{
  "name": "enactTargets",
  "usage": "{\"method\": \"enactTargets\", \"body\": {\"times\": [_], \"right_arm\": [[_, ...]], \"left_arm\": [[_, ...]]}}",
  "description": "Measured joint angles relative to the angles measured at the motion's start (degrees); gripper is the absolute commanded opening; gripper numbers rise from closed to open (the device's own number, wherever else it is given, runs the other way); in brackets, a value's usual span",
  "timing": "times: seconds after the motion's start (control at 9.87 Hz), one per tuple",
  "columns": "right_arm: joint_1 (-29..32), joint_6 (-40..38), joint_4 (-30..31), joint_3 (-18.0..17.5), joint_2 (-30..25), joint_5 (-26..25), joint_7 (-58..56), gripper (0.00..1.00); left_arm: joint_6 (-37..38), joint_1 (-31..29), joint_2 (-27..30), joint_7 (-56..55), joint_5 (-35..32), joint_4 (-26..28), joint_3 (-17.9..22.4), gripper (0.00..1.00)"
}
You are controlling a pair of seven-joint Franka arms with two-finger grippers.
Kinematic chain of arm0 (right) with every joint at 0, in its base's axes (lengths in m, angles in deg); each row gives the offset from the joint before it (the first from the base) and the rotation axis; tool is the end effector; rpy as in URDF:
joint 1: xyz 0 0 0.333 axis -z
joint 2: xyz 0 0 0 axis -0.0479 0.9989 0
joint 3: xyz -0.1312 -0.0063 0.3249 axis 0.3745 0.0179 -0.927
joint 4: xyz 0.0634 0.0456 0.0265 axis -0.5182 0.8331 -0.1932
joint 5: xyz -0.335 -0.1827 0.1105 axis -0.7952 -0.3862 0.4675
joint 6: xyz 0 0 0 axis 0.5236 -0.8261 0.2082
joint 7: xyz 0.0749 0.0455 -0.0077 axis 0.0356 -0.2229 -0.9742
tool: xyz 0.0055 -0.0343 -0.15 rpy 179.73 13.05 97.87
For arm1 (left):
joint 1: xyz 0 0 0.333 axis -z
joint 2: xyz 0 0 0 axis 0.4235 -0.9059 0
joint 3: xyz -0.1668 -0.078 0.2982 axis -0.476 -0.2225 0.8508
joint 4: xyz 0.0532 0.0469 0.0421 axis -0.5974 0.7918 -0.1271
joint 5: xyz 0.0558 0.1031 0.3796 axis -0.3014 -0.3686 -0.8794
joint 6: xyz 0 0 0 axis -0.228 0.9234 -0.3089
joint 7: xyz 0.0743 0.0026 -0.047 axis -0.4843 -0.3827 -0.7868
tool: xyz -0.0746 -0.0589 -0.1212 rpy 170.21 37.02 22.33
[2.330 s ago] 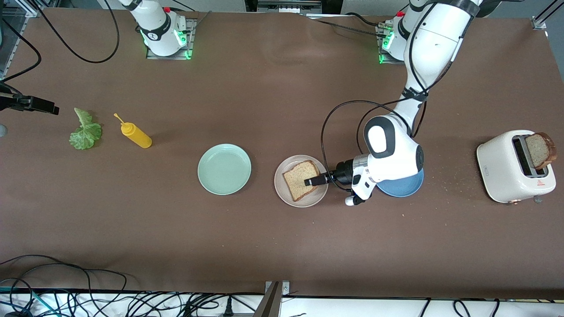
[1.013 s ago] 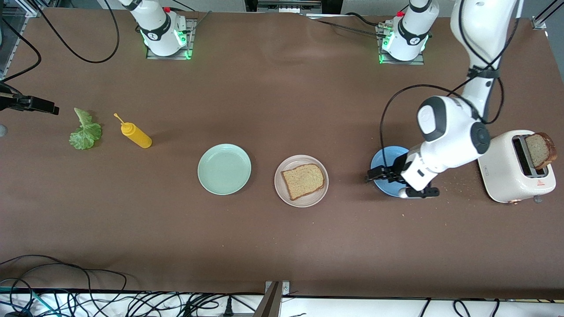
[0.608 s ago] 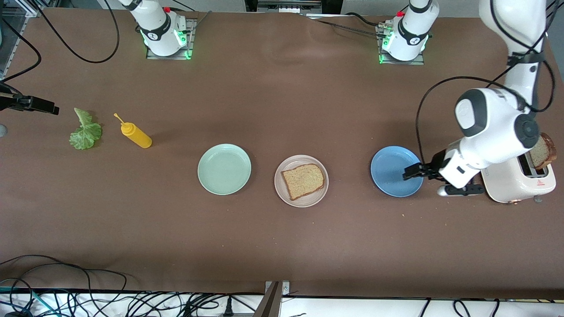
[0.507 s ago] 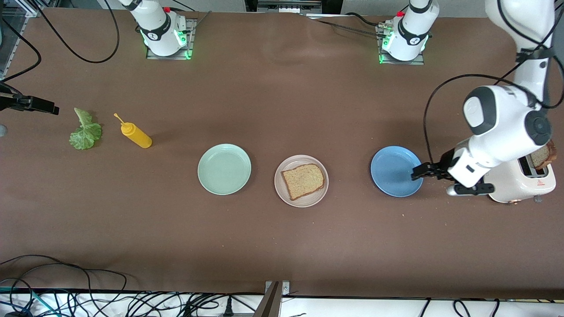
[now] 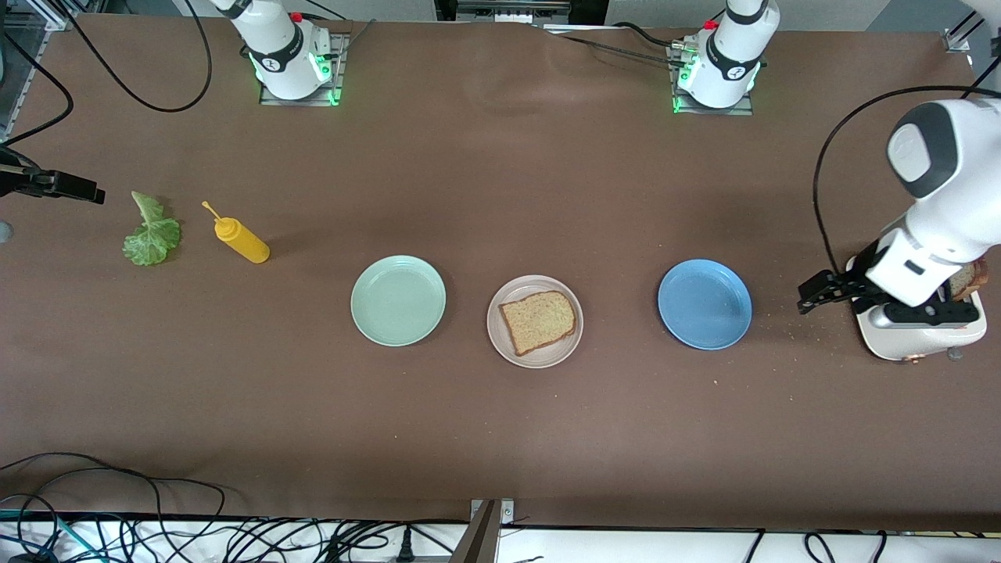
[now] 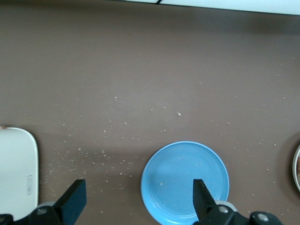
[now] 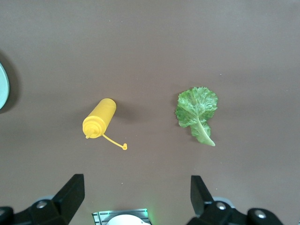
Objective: Make sandwich on beige plate with both arms
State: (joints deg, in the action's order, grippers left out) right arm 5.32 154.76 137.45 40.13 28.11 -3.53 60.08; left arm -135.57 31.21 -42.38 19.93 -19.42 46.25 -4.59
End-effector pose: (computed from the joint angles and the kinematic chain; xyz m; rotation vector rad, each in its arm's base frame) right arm 0.5551 -0.1183 0.5100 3.0916 -0.1497 -0.3590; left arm 0.6414 0.0241 0.4319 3.0852 0.0834 0.2342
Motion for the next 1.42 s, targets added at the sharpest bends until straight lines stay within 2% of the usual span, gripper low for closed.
{"method": "enactTargets", "body": {"times": [0.2, 0.61, 1.01, 1.22, 1.42], "right_arm": [[0.0, 0.0, 0.0, 0.0, 0.0, 0.0, 0.0, 1.00], [0.0, 0.0, 0.0, 0.0, 0.0, 0.0, 0.0, 1.00], [0.0, 0.0, 0.0, 0.0, 0.0, 0.0, 0.0, 1.00], [0.0, 0.0, 0.0, 0.0, 0.0, 0.0, 0.0, 1.00], [0.0, 0.0, 0.0, 0.0, 0.0, 0.0, 0.0, 1.00]], "left_arm": [[5.1, -0.3, 3.6, 0.0, -5.0, -1.1, 0.0, 1.00], [17.7, -0.6, 10.9, 0.0, -5.8, -2.2, 0.1, 1.00], [30.3, -0.6, 11.9, 0.0, -5.8, -7.7, -2.4, 1.00], [31.6, -0.6, 11.9, 0.0, -5.8, -9.2, -4.4, 1.00], [31.6, -2.1, 11.9, 0.8, -5.7, -10.4, -4.4, 1.00]]}}
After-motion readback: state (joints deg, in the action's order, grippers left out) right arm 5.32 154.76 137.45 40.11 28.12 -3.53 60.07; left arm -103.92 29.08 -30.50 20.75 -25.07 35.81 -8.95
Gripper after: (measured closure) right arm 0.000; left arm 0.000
